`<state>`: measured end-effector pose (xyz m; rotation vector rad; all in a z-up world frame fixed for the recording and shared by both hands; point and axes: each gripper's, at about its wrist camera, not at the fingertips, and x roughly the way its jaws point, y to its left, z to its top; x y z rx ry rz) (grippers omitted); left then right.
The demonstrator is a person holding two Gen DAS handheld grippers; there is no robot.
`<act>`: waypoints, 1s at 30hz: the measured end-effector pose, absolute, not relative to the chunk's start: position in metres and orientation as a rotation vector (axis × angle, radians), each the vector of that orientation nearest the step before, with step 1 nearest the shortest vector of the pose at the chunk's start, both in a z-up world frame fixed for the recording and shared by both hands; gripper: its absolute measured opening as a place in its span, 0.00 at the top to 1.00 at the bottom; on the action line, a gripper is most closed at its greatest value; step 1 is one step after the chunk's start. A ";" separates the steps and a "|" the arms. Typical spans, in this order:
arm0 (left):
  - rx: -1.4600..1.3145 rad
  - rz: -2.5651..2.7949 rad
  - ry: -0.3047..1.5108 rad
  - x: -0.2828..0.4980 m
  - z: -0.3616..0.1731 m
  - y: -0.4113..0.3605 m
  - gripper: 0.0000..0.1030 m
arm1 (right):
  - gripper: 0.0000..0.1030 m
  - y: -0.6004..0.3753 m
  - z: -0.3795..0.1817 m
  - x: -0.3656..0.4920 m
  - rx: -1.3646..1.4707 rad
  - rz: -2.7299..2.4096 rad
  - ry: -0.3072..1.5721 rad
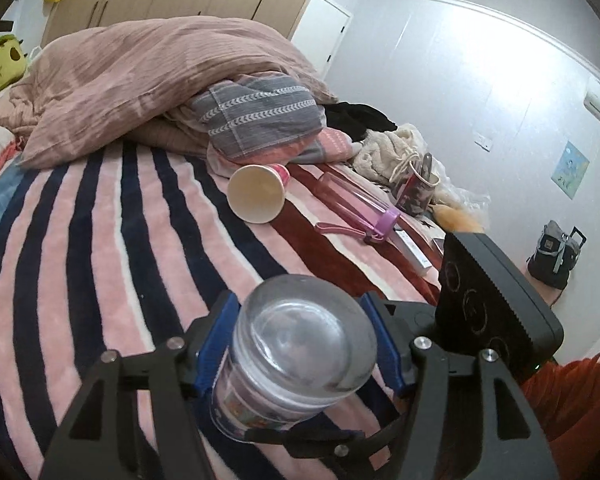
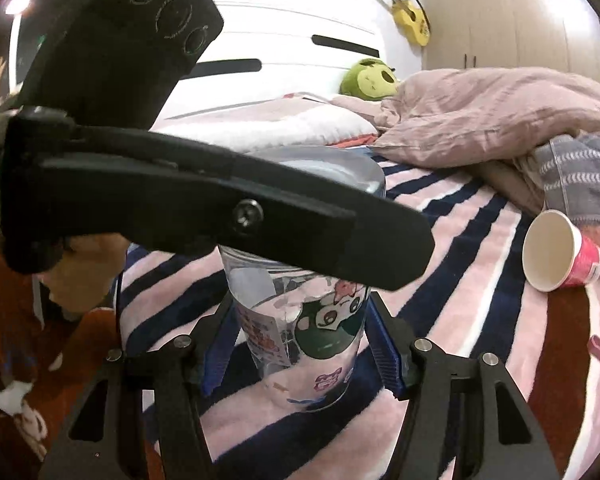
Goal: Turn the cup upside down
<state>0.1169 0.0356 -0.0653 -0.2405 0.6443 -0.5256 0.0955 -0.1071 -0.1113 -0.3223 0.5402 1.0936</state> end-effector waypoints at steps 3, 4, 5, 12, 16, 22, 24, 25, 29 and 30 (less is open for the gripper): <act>-0.230 -0.526 0.655 0.117 -0.064 0.033 0.40 | 0.44 -0.108 -0.111 0.097 -0.316 1.095 0.547; -0.225 -0.528 0.656 0.117 -0.063 0.033 0.39 | 0.44 -0.108 -0.110 0.096 -0.321 1.097 0.549; -0.222 -0.525 0.654 0.116 -0.062 0.033 0.32 | 0.44 -0.107 -0.110 0.095 -0.327 1.097 0.550; -0.234 -0.504 0.637 0.109 -0.055 0.042 0.23 | 0.36 -0.100 -0.106 0.101 -0.342 1.092 0.553; -0.236 -0.457 0.607 0.097 -0.046 0.052 0.23 | 0.33 -0.103 -0.101 0.104 -0.316 1.088 0.554; -0.213 -0.148 0.558 0.049 -0.011 0.063 0.02 | 0.05 -0.133 -0.060 0.095 -0.187 1.059 0.535; -0.202 -0.022 0.583 0.040 -0.008 0.059 0.01 | 0.04 -0.143 -0.046 0.088 -0.185 0.997 0.537; -0.207 0.035 0.599 0.035 -0.007 0.057 0.01 | 0.04 -0.146 -0.040 0.085 -0.196 0.958 0.543; -0.221 0.092 0.627 0.026 -0.013 0.053 0.01 | 0.04 -0.156 -0.026 0.071 -0.238 0.830 0.562; -0.216 0.094 0.635 0.024 -0.014 0.050 0.01 | 0.04 -0.159 -0.024 0.068 -0.235 0.820 0.567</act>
